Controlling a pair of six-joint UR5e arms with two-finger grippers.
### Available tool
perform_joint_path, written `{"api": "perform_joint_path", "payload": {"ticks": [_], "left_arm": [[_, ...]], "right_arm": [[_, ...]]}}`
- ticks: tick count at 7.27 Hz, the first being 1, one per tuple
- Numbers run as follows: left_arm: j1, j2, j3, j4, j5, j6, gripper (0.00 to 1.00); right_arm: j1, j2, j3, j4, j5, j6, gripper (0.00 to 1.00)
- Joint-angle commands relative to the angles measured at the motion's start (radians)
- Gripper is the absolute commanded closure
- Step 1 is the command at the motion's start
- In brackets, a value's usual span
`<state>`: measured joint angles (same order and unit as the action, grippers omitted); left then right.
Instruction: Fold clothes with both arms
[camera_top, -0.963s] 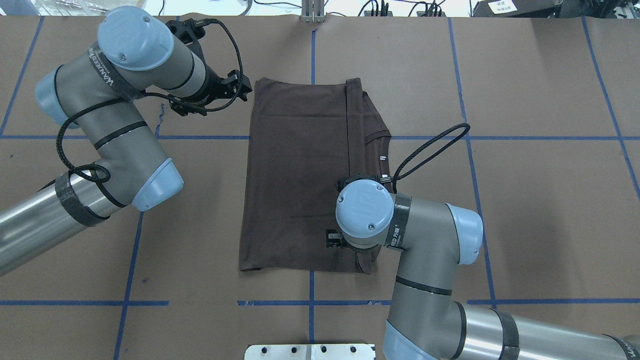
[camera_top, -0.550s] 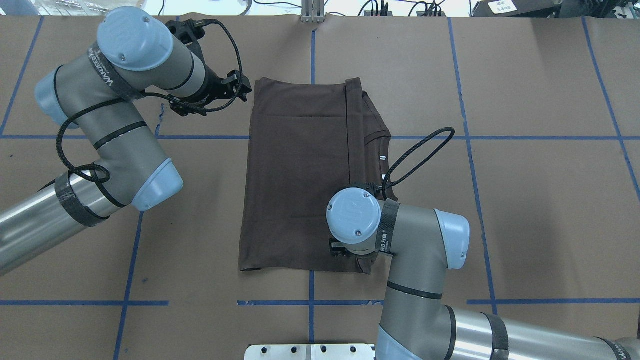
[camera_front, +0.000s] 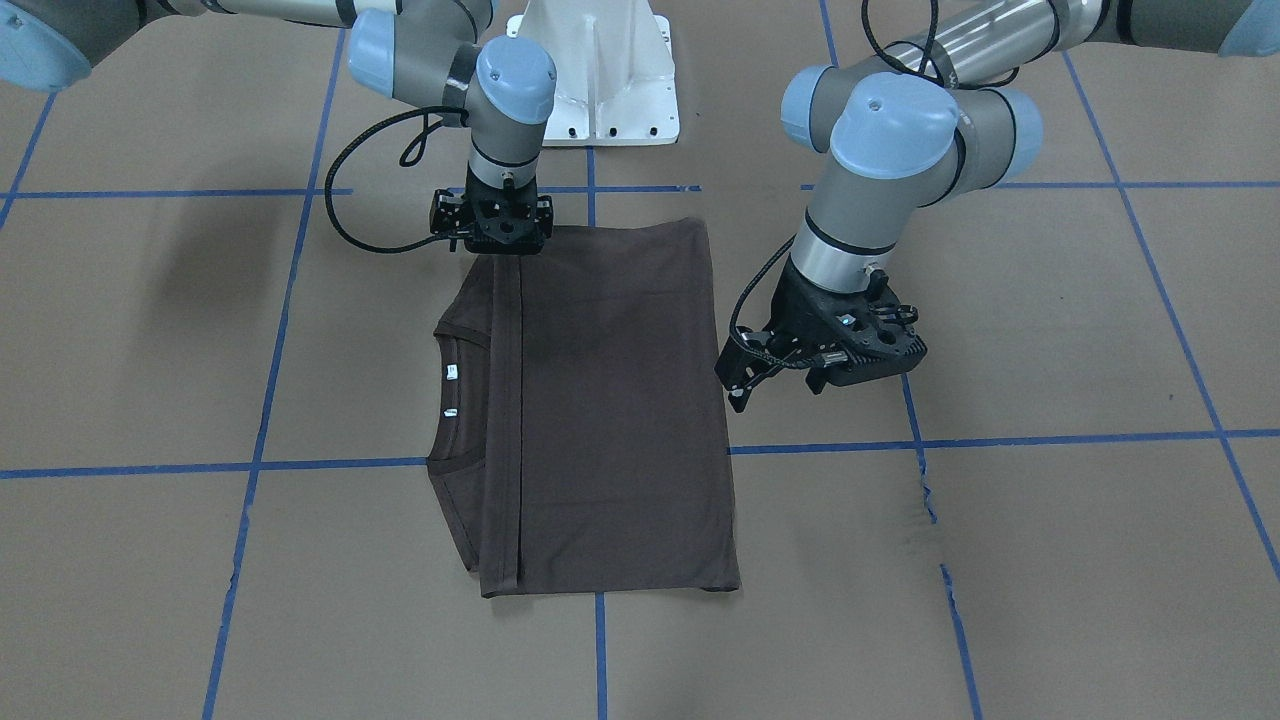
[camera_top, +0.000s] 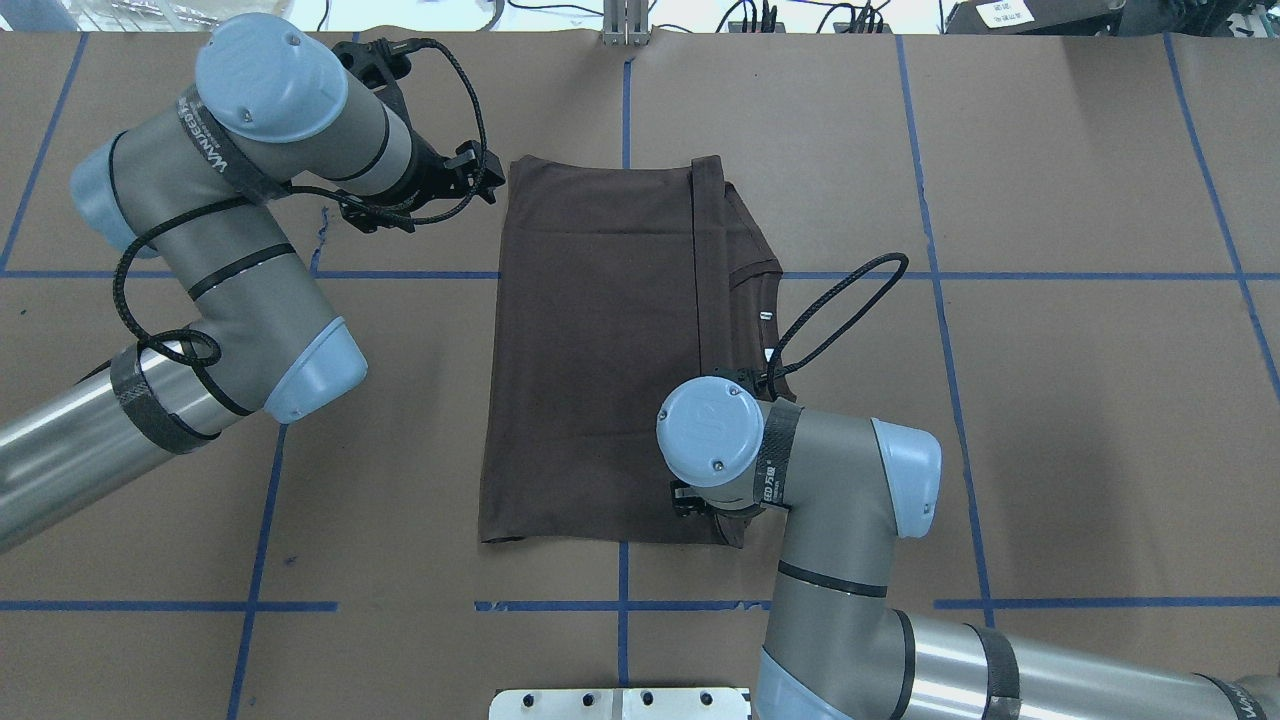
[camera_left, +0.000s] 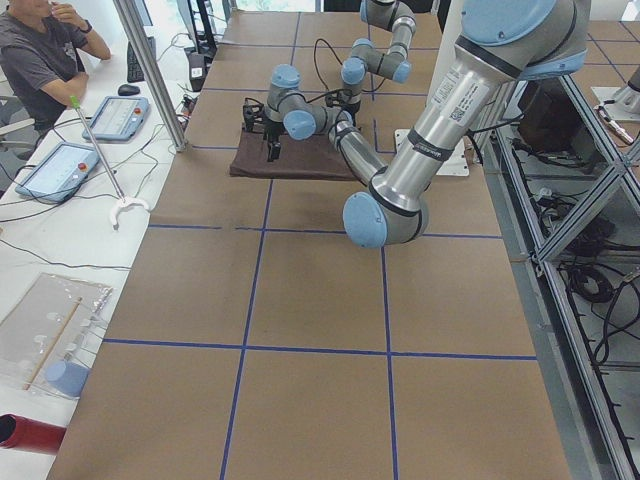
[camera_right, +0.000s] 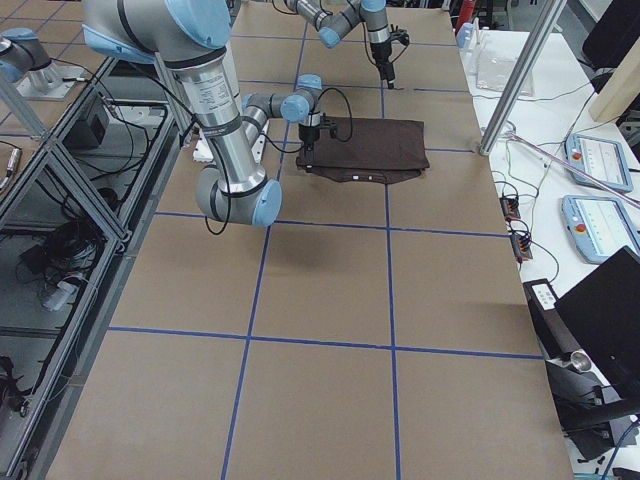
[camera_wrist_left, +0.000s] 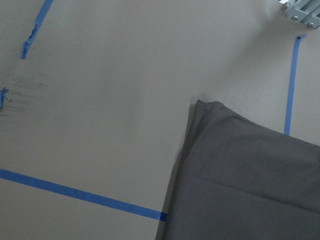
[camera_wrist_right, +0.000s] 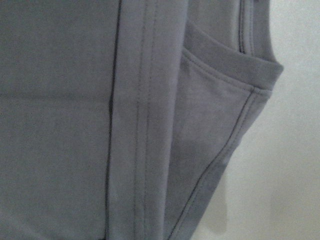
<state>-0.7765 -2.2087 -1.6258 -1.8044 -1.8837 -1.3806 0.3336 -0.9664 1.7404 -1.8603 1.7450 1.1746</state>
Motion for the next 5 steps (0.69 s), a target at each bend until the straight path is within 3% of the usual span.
{"api": "perform_joint_path", "payload": {"ticks": [1,5], "left_arm": [[0.0,0.001,0.001,-0.003,0.002,0.0,0.0],[0.006,-0.005,0.001,-0.012,0.002,-0.006,0.0]], "right_arm": [[0.016,-0.005,0.014,-0.028,0.005,-0.024,0.0],[0.074,-0.106,0.08,-0.028,0.004,-0.09,0.0]]}}
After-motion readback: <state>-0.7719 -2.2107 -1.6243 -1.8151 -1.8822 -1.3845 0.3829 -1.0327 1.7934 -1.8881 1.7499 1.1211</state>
